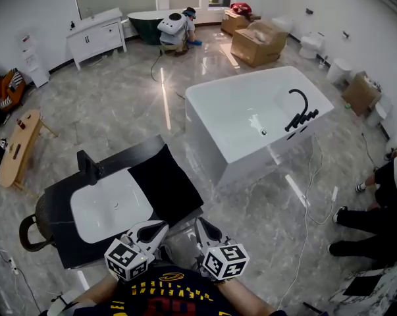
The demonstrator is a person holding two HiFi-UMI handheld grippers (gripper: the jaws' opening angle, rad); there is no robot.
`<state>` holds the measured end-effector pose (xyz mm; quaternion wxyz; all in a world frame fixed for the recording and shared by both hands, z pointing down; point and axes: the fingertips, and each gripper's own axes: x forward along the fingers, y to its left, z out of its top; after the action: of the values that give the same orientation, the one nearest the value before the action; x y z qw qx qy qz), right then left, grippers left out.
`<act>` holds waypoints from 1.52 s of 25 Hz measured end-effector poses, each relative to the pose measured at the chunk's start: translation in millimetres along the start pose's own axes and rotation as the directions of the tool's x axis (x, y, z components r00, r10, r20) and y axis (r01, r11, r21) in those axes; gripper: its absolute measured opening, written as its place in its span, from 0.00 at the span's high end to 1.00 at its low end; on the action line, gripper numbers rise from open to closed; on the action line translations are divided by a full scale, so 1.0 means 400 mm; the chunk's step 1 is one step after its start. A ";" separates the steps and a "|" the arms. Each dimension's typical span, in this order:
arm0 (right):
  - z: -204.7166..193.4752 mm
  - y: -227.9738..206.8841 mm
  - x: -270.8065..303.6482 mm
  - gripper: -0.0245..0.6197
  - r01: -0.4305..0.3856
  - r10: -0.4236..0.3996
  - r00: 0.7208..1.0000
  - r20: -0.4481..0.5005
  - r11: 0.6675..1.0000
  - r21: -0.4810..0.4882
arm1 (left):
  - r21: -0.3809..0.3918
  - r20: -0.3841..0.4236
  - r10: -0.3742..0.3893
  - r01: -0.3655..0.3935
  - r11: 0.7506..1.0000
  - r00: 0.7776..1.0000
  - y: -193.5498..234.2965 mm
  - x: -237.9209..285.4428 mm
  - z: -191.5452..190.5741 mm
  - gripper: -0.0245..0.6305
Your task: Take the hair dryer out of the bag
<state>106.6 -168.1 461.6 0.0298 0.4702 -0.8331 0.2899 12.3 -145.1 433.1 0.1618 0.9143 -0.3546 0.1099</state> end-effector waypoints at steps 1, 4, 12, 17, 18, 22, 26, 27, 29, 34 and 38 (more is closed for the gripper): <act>0.007 0.005 0.018 0.95 0.010 -0.010 1.000 0.004 1.000 -0.004 | 0.007 0.005 -0.012 0.012 1.000 1.000 0.019 0.002 0.009 0.94; 0.017 0.029 0.066 0.95 0.034 -0.034 0.999 0.001 0.999 -0.021 | 0.000 0.044 -0.018 0.018 1.000 0.999 0.086 -0.010 0.038 0.94; 0.009 0.039 0.132 0.95 0.123 -0.124 0.992 -0.007 0.990 -0.068 | -0.033 0.121 -0.028 0.032 0.999 0.992 0.232 -0.022 0.031 0.94; -0.006 -0.054 0.177 0.95 0.194 -0.198 0.980 -0.009 0.967 -0.167 | 0.049 0.076 -0.002 -0.002 0.999 0.997 0.269 0.037 -0.026 0.94; -0.028 -0.075 0.180 0.95 0.202 -0.208 0.978 -0.027 0.967 -0.158 | 0.057 0.046 0.005 -0.008 0.998 0.999 0.267 0.040 -0.048 0.94; -0.114 -0.150 0.184 0.95 0.182 -0.196 0.974 -0.113 0.976 -0.122 | 0.125 -0.079 0.034 -0.024 0.992 0.996 0.243 0.080 -0.133 0.94; -0.190 -0.189 0.203 0.95 0.115 -0.141 0.970 -0.200 0.984 -0.134 | 0.196 -0.221 0.032 0.012 0.980 0.975 0.210 0.156 -0.221 0.94; -0.212 -0.196 0.206 0.95 0.102 -0.130 0.967 -0.221 0.986 -0.136 | 0.203 -0.260 0.026 0.028 0.979 0.965 0.199 0.175 -0.244 0.94; -0.245 -0.221 0.207 0.95 0.093 -0.127 0.960 -0.248 0.985 -0.143 | 0.223 -0.311 0.021 0.052 0.974 0.950 0.179 0.218 -0.282 0.94; -0.288 -0.274 0.194 0.95 0.106 -0.137 0.950 -0.279 0.987 -0.124 | 0.278 -0.394 0.043 0.075 0.958 0.918 0.158 0.303 -0.345 0.94; -0.297 -0.296 0.181 0.95 0.085 -0.115 0.952 -0.285 0.990 -0.113 | 0.312 -0.449 0.069 0.084 0.946 0.891 0.149 0.351 -0.387 0.88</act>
<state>134.6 -209.2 637.4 0.1899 0.4620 -0.8080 0.3123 59.7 -214.7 633.4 0.0884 0.8785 -0.2807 0.3763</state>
